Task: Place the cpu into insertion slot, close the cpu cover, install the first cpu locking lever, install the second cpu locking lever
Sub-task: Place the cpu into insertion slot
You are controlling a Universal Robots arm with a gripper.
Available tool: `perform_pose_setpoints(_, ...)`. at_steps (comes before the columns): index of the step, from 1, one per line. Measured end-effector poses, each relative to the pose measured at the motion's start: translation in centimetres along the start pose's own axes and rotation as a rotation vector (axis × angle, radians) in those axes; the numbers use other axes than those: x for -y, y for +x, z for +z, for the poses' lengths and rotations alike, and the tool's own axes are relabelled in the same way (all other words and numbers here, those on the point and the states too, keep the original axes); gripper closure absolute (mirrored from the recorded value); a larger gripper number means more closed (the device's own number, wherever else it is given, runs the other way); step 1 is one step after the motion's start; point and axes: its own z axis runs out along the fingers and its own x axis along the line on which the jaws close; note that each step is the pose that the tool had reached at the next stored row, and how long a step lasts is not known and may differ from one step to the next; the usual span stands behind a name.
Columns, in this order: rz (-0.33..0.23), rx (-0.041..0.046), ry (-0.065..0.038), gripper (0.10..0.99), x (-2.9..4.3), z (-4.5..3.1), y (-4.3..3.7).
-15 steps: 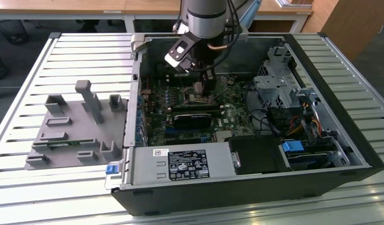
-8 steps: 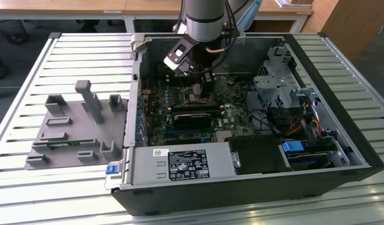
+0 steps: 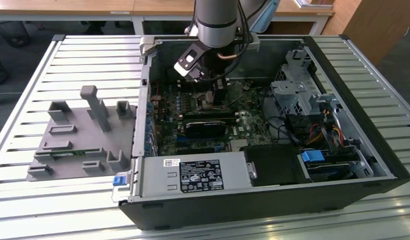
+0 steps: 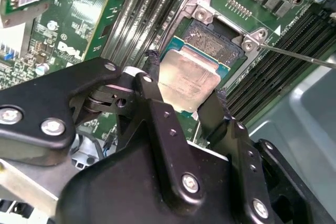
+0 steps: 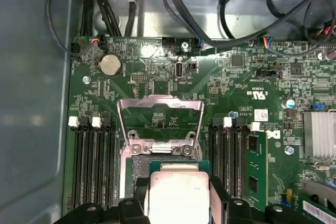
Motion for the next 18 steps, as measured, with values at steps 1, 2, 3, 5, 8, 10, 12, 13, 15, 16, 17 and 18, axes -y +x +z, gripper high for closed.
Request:
perform_pose_setpoints(1, 0.0, 0.0, 0.0, 0.545, 0.05, 0.13, 0.04)
perform_pose_setpoints(2, 0.0, 0.0, 0.0, 0.545, 0.15, 0.24, 0.09)
perform_pose_setpoints(3, 0.0, -0.0001, 0.0, 0.545, 0.22, 0.35, 0.14)
perform_pose_setpoints(5, 0.0, 0.0003, 0.0, 0.545, 0.28, 0.5, 0.31)
perform_pose_setpoints(8, -0.002, -0.0002, 0.0, 0.545, 0.32, 0.74, 0.66)
perform_pose_setpoints(10, -0.003, -0.0005, 0.0, 0.545, 0.39, 0.97, 0.79)
perform_pose_setpoints(12, -0.003, -0.0002, 0.0, 0.545, 0.42, 1.18, 0.93)
perform_pose_setpoints(13, -0.003, -0.0002, 0.0, 0.545, 0.43, 1.26, 1.0)
perform_pose_setpoints(15, -0.003, -0.0002, 0.0, 0.545, 0.45, 1.43, 1.1)
perform_pose_setpoints(16, -0.003, -0.0003, 0.0, 0.545, 0.47, 1.55, 1.13)
perform_pose_setpoints(17, -0.003, -0.0002, 0.0, 0.545, 0.5, 1.68, 1.17)
perform_pose_setpoints(18, -0.003, -0.0003, 0.0, 0.545, 0.54, 1.81, 1.21)
